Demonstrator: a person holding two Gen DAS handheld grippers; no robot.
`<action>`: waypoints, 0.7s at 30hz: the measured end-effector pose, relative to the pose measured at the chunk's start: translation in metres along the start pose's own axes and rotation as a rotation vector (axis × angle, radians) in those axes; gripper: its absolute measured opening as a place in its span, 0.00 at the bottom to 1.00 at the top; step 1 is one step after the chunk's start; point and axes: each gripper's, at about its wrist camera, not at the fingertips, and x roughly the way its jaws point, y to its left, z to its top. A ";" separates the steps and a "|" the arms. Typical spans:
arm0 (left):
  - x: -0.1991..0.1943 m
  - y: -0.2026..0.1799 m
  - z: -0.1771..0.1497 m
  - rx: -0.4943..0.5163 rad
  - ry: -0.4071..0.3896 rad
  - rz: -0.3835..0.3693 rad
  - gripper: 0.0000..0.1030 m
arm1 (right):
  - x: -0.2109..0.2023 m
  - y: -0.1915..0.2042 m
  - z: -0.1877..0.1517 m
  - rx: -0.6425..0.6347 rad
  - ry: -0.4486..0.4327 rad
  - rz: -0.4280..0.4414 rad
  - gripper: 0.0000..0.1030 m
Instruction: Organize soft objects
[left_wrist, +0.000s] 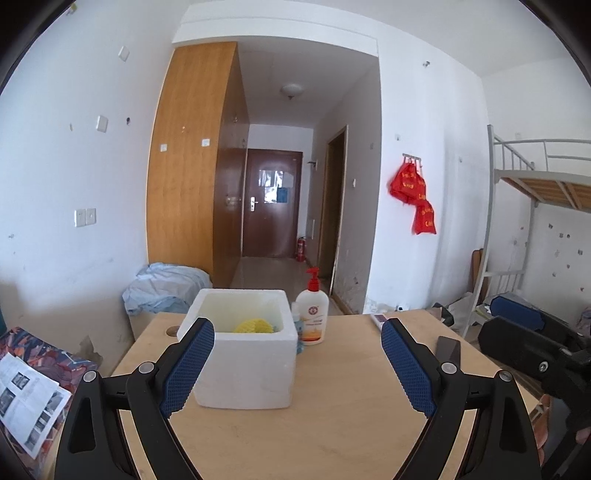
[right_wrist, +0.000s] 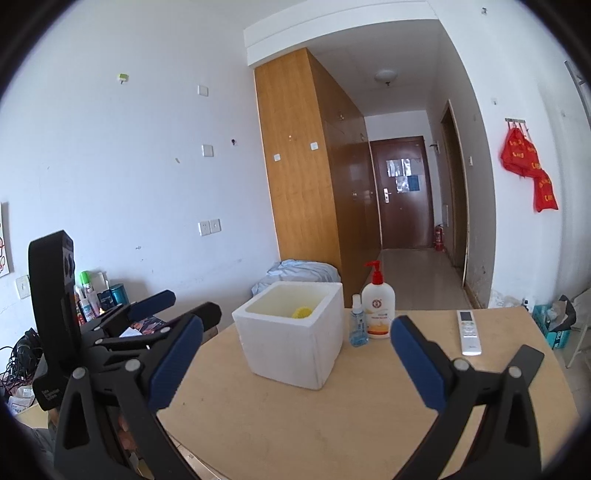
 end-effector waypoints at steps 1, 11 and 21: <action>-0.004 -0.002 -0.002 0.002 -0.003 0.000 0.89 | -0.005 0.001 -0.001 0.001 -0.001 -0.001 1.00; -0.037 -0.004 -0.025 0.018 -0.044 0.045 0.89 | -0.025 0.009 -0.024 -0.012 -0.026 -0.019 1.00; -0.057 -0.007 -0.048 0.038 -0.056 0.064 0.90 | -0.038 0.008 -0.047 0.013 -0.031 -0.044 1.00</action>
